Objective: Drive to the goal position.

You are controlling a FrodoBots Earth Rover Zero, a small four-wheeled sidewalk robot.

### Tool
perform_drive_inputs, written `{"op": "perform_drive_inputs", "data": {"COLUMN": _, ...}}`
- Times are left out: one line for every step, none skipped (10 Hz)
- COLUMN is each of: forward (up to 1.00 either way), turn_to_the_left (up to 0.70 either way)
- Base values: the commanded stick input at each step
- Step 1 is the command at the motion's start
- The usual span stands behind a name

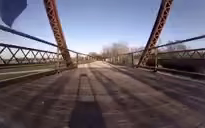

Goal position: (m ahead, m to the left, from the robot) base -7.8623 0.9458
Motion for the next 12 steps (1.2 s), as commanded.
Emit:
{"op": "perform_drive_inputs", "data": {"forward": 0.70, "turn_to_the_left": 0.00}}
{"op": "perform_drive_inputs", "data": {"forward": 0.70, "turn_to_the_left": 0.00}}
{"op": "perform_drive_inputs", "data": {"forward": 0.70, "turn_to_the_left": 0.00}}
{"op": "perform_drive_inputs", "data": {"forward": 0.70, "turn_to_the_left": 0.00}}
{"op": "perform_drive_inputs", "data": {"forward": 0.70, "turn_to_the_left": 0.00}}
{"op": "perform_drive_inputs", "data": {"forward": 0.70, "turn_to_the_left": 0.00}}
{"op": "perform_drive_inputs", "data": {"forward": 0.70, "turn_to_the_left": 0.00}}
{"op": "perform_drive_inputs", "data": {"forward": 0.70, "turn_to_the_left": 0.00}}
{"op": "perform_drive_inputs", "data": {"forward": 0.70, "turn_to_the_left": 0.00}}
{"op": "perform_drive_inputs", "data": {"forward": 0.70, "turn_to_the_left": 0.00}}
{"op": "perform_drive_inputs", "data": {"forward": 0.70, "turn_to_the_left": 0.00}}
{"op": "perform_drive_inputs", "data": {"forward": 0.70, "turn_to_the_left": 0.00}}
